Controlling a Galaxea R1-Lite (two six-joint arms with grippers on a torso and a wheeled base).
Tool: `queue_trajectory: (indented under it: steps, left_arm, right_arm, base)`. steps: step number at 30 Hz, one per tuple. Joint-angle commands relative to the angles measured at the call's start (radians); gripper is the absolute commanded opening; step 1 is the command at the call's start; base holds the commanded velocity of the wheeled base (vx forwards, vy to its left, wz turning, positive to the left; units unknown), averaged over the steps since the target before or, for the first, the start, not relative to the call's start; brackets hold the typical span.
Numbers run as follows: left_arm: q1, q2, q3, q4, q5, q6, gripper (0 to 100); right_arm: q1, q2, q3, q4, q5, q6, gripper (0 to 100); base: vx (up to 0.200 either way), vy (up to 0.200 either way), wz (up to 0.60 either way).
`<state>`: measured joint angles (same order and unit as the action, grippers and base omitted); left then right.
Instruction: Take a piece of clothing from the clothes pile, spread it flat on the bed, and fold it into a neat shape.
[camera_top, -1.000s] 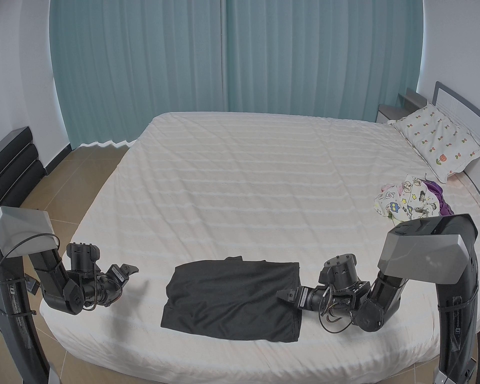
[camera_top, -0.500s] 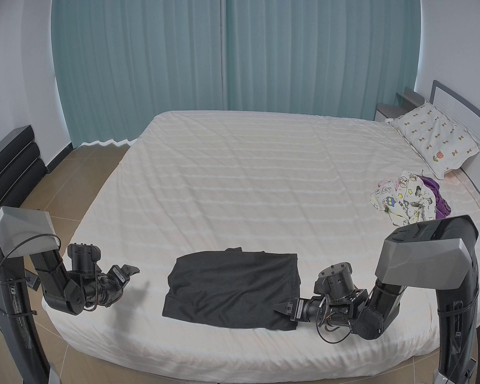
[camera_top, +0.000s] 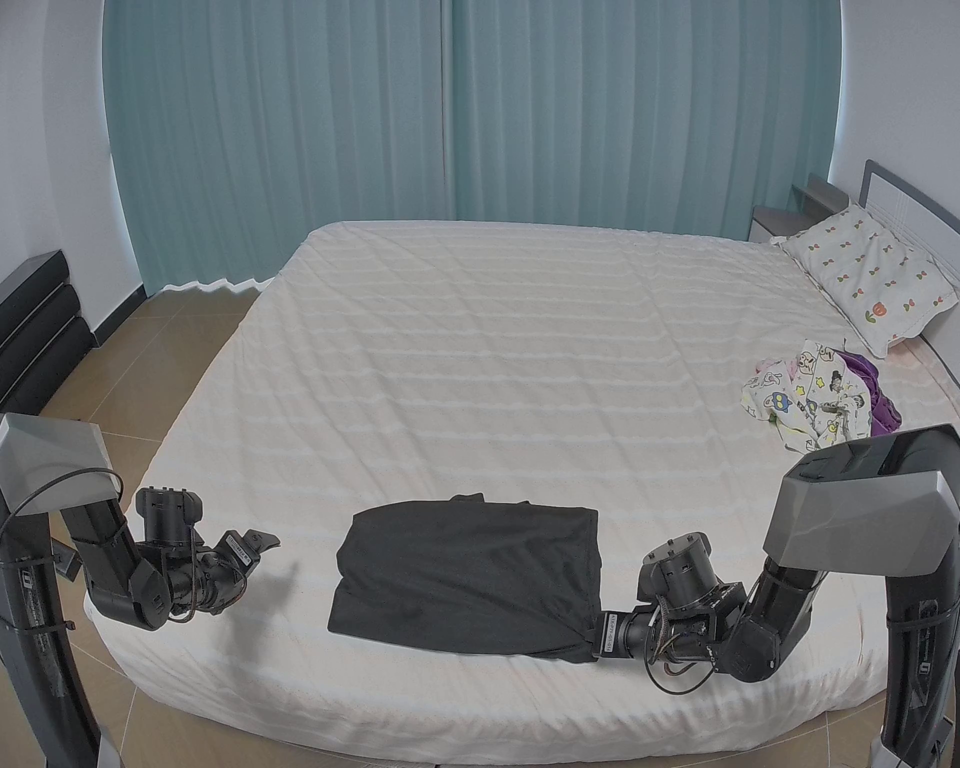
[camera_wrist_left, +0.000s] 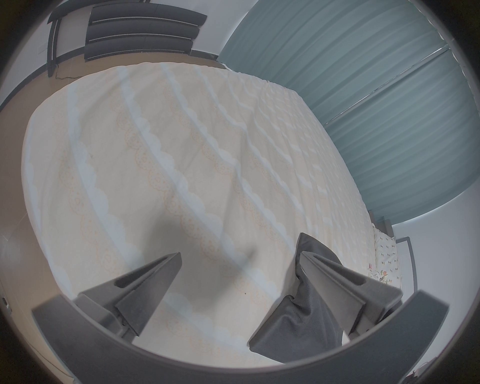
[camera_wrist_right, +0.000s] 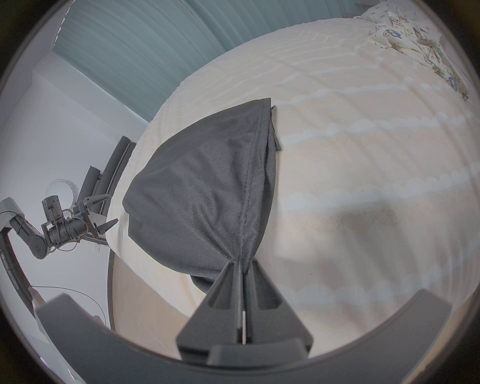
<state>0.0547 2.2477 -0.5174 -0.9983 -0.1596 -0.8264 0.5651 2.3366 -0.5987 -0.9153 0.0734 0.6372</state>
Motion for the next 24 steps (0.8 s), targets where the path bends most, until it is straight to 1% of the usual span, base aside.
queue_trajectory:
  steps: [1,6,7,10,13,16,17,21,22,24]
  left_arm:
    - [0.001,0.003,0.0,0.0,0.0,0.0,100]
    - [0.001,0.003,0.0,0.0,0.0,0.0,100]
    - [-0.001,0.003,0.0,0.0,0.0,0.0,100]
    - [0.001,0.003,0.0,0.0,0.0,0.0,100]
    - [0.001,-0.005,0.01,0.0,-0.001,-0.004,100]
    - [0.001,-0.017,0.016,-0.002,0.0,0.001,100]
    - [0.001,-0.043,0.028,-0.014,0.002,0.003,100]
    - [0.001,-0.188,0.083,-0.089,-0.008,0.004,100]
    - [-0.001,-0.235,0.094,-0.095,-0.006,0.018,100]
    - [-0.004,-0.327,0.117,-0.089,-0.006,0.064,100]
  right_arm:
    - [0.001,-0.017,0.016,0.001,0.0,-0.001,0]
    - [0.006,-0.029,0.04,0.006,0.002,-0.013,0]
    - [0.006,-0.028,0.039,0.01,0.002,-0.014,100]
    - [0.007,-0.031,0.03,0.05,0.002,-0.028,100]
    - [0.004,-0.046,0.033,0.047,-0.007,-0.051,100]
    - [-0.039,-0.12,0.053,0.047,-0.024,-0.054,100]
    - [-0.07,-0.163,0.071,0.046,-0.026,-0.054,100]
    - [-0.139,-0.33,0.157,0.033,-0.03,-0.054,100]
    - [-0.148,-0.382,0.175,0.032,-0.037,-0.054,100]
    - [-0.156,-0.477,0.214,0.03,-0.075,-0.051,100]
  base:
    - [0.0,0.0,0.0]
    - [0.0,0.0,0.0]
    - [0.0,0.0,0.0]
    - [0.0,0.0,0.0]
    - [0.0,0.0,0.0]
    - [0.0,0.0,0.0]
    - [0.0,0.0,0.0]
    - [0.0,0.0,0.0]
    - [0.0,0.0,0.0]
    - [0.0,0.0,0.0]
